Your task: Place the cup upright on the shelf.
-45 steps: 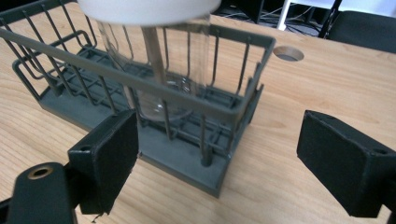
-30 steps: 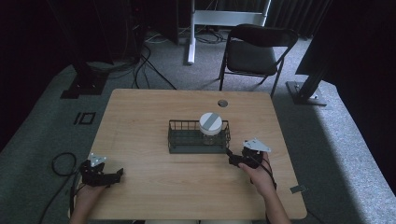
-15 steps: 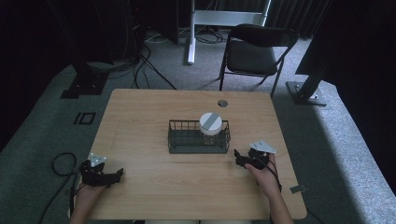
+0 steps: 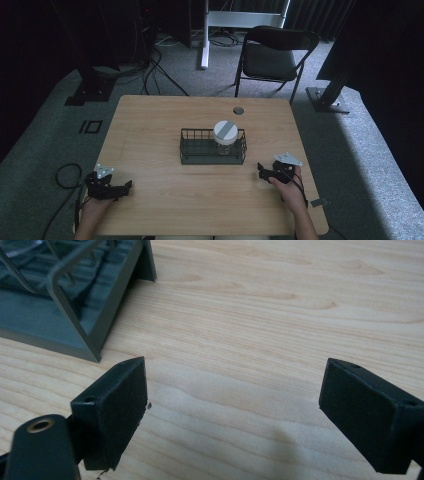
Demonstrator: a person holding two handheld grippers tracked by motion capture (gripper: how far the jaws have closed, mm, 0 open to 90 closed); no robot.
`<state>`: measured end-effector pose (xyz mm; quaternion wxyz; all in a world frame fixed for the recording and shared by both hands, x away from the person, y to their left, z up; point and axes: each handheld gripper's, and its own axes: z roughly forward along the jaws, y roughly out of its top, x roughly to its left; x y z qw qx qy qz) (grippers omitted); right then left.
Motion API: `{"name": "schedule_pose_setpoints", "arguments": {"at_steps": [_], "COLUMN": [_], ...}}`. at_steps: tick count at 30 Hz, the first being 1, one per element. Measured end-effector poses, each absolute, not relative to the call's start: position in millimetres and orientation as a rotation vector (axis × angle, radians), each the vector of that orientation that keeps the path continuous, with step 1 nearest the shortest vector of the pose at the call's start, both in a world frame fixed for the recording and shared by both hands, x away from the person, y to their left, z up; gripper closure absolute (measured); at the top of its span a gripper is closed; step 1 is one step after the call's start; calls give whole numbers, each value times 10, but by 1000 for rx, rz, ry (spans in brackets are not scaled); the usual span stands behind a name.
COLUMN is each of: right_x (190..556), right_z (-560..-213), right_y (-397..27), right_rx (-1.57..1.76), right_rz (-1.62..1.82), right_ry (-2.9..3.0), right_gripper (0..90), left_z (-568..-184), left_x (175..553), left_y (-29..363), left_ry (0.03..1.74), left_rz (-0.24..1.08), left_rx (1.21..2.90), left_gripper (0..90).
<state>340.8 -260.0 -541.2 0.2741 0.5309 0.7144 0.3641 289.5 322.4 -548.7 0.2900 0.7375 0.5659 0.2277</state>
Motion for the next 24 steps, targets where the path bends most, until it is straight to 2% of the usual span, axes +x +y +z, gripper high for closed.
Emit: {"name": "schedule_pose_setpoints", "arguments": {"at_steps": [24], "right_x": [3371], "right_z": [-5496], "right_y": [-2792], "right_rx": [1473], "right_rz": [904], "right_ry": [1981], "right_gripper": [122], "left_z": [-5486], "left_x": [2895], "left_y": [3225], "left_ry": [1509], "left_rz": [608], "left_rx": [1969], "left_gripper": [1]}}
